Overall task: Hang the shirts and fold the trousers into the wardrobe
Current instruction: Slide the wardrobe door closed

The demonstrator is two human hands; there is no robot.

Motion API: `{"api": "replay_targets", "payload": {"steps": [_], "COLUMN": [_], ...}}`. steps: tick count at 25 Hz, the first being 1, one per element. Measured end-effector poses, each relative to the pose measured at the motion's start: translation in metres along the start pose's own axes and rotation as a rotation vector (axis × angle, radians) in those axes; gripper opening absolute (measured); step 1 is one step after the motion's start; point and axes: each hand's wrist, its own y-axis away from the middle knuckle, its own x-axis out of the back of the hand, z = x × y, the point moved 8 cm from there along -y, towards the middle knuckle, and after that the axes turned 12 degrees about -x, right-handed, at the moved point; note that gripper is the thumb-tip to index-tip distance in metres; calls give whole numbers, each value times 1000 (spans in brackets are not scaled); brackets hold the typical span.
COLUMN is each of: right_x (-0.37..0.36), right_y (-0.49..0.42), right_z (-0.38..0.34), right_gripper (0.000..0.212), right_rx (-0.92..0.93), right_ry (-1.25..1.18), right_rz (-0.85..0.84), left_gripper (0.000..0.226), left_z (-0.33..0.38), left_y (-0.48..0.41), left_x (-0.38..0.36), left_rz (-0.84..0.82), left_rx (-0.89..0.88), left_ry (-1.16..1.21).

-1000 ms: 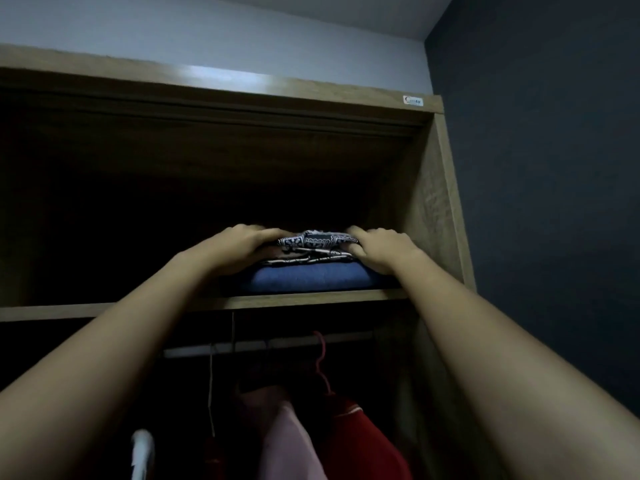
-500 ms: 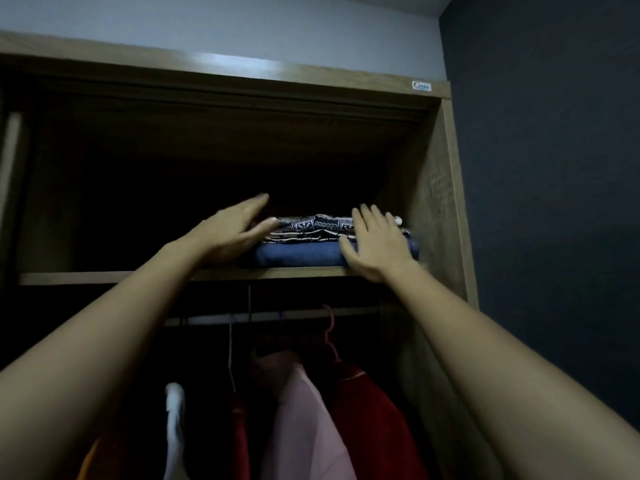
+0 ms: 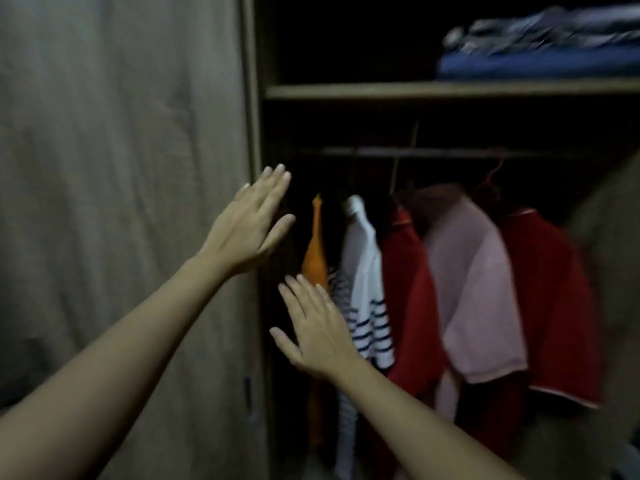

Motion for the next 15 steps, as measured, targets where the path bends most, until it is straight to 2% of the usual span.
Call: {"api": "replay_targets", "payload": {"steps": [5, 8, 11, 15], "right_x": [-146, -207, -251, -293], "right_y": [104, 140, 151, 163], "right_z": [-82, -95, -87, -60], "right_gripper": [59, 45, 34, 53], "right_rx": [130, 252, 426, 751], "right_ry": [-21, 45, 336, 808], "right_rz": [-401, -536, -552, -654], "left_gripper": [60, 60, 58, 65], "left_z": [-29, -42, -43, -24], "left_y": [156, 209, 239, 261], "left_x": [-50, -80, -116, -157], "left_rz": [-103, -178, -197, -168], "left_rx": [105, 143, 53, -28], "left_ry": [-44, -114, -258, -374]}}
